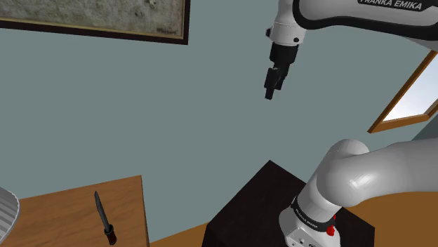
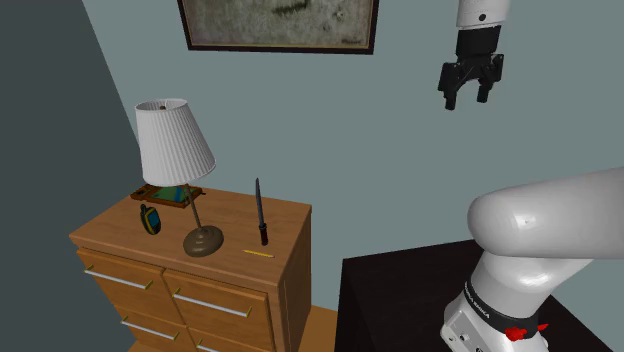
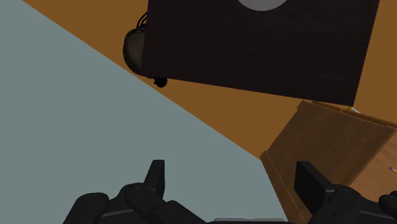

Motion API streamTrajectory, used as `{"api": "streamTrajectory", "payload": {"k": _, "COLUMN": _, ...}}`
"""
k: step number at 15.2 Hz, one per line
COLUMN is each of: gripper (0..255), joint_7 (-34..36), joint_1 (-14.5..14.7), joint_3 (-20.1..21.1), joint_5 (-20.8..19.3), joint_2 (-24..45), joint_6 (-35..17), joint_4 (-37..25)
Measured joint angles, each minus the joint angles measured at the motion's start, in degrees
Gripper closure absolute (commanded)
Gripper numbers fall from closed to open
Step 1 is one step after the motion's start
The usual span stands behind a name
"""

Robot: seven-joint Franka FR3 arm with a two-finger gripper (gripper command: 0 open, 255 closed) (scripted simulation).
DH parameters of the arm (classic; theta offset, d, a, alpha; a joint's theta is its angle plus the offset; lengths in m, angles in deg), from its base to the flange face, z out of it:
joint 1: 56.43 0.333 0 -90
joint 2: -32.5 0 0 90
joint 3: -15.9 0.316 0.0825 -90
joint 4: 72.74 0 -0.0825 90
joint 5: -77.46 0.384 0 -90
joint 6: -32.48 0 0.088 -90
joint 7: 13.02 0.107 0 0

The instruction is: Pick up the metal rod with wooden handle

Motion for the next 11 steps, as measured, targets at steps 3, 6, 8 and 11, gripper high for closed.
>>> {"api": "streamTrajectory", "payload": {"k": 3, "gripper": 0, "joint_7": 1.0, "joint_1": 0.5, "joint_3": 0.7, "joint_5": 0.8, "joint_2": -0.3, "joint_6": -2.3, "joint_4": 2.1}}
{"api": "streamTrajectory", "payload": {"k": 6, "gripper": 0, "joint_7": 3.0, "joint_1": 1.6, "joint_3": 2.3, "joint_5": 2.7, "joint_2": -1.0, "joint_6": -6.7, "joint_4": 6.1}}
{"api": "streamTrajectory", "payload": {"k": 8, "gripper": 0, "joint_7": 4.9, "joint_1": 2.6, "joint_3": 3.9, "joint_5": 4.3, "joint_2": -0.6, "joint_6": -10.9, "joint_4": 9.1}}
{"api": "streamTrajectory", "payload": {"k": 11, "gripper": 0, "joint_7": 7.1, "joint_1": 4.0, "joint_3": 6.0, "joint_5": 6.4, "joint_2": -0.3, "joint_6": -16.8, "joint_4": 13.4}}
